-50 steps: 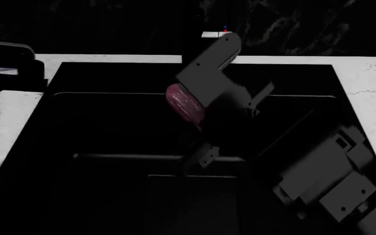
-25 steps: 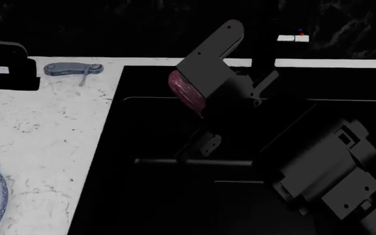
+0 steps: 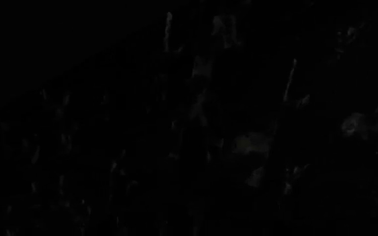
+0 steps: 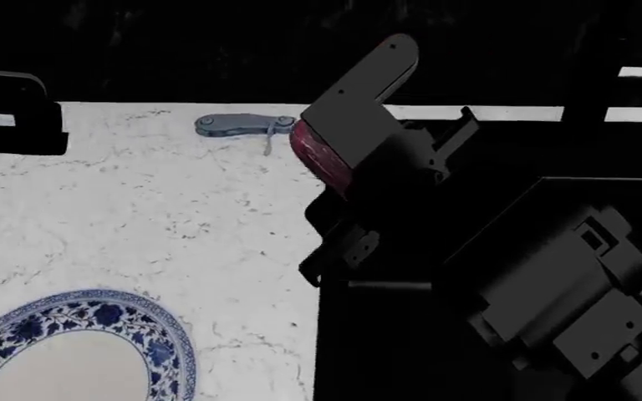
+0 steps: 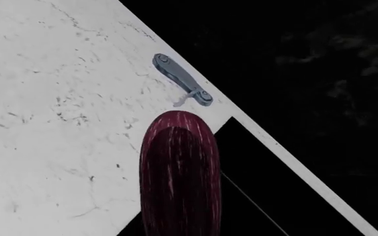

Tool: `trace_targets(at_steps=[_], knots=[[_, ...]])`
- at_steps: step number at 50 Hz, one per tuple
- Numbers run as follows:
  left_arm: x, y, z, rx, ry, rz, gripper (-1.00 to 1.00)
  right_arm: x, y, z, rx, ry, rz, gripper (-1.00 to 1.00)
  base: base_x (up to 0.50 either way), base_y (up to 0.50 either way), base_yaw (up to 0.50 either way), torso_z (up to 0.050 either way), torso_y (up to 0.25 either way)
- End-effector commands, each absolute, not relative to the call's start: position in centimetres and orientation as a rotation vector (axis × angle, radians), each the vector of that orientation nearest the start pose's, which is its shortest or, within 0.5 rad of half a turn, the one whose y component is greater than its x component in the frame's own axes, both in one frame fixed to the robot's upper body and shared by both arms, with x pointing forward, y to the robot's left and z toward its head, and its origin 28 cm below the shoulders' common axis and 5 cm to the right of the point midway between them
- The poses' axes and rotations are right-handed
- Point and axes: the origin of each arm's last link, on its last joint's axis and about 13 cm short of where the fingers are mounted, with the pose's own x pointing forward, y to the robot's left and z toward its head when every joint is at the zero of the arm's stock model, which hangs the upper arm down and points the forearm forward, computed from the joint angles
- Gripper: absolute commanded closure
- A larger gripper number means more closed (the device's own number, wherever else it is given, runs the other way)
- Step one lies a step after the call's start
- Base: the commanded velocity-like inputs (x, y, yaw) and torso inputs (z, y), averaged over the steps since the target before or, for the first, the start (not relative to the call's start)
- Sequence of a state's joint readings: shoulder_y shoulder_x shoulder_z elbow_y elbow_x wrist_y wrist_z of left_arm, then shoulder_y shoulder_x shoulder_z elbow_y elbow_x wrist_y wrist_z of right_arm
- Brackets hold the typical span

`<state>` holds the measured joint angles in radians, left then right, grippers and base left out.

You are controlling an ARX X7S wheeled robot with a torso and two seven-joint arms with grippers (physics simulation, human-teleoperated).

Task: Pick the eggplant from the sink and place it on the plate located on the counter

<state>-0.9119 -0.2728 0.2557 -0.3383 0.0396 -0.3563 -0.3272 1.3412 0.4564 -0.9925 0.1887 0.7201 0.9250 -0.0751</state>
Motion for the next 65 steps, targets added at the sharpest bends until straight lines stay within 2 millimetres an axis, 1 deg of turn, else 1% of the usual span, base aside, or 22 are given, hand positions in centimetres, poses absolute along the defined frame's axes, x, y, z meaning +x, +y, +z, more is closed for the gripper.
trace_targets(at_steps=[1,12,24,32,38,45,50,65], knots=[[37.7,26.2,19.4,0.344,-0.251,0.332,-1.0,35.9,-10.6,24.7,-0.587,0.289,0.494,1.0,0.02,0.5,0.0,0.0,0.0],[37.7,26.1,19.4,0.341,-0.253,0.329,-1.0,35.9,-10.6,24.8,-0.582,0.285,0.492,1.0,-0.03,0.5,0.0,0.0,0.0],[37.8,26.0,19.5,0.344,-0.255,0.324,-1.0,35.9,-10.7,25.0,-0.549,0.279,0.488,1.0,-0.33,0.5,0.0,0.0,0.0],[37.8,25.9,19.4,0.348,-0.252,0.322,-1.0,35.8,-10.7,24.9,-0.545,0.283,0.492,1.0,0.0,0.0,0.0,0.0,0.0],[37.8,26.0,19.3,0.349,-0.25,0.322,-1.0,34.8,-10.3,25.1,-0.548,0.286,0.517,1.0,0.0,0.0,0.0,0.0,0.0],[37.8,26.0,19.3,0.348,-0.248,0.322,-1.0,34.2,-10.0,24.7,-0.556,0.335,0.561,1.0,0.0,0.0,0.0,0.0,0.0],[37.9,26.0,19.2,0.348,-0.248,0.322,-1.0,33.9,-10.0,24.7,-0.565,0.338,0.571,1.0,0.0,0.0,0.0,0.0,0.0],[37.9,25.8,19.2,0.346,-0.247,0.316,-1.0,32.1,-9.5,24.3,-0.596,0.371,0.618,1.0,0.0,0.0,0.0,0.0,0.0]])
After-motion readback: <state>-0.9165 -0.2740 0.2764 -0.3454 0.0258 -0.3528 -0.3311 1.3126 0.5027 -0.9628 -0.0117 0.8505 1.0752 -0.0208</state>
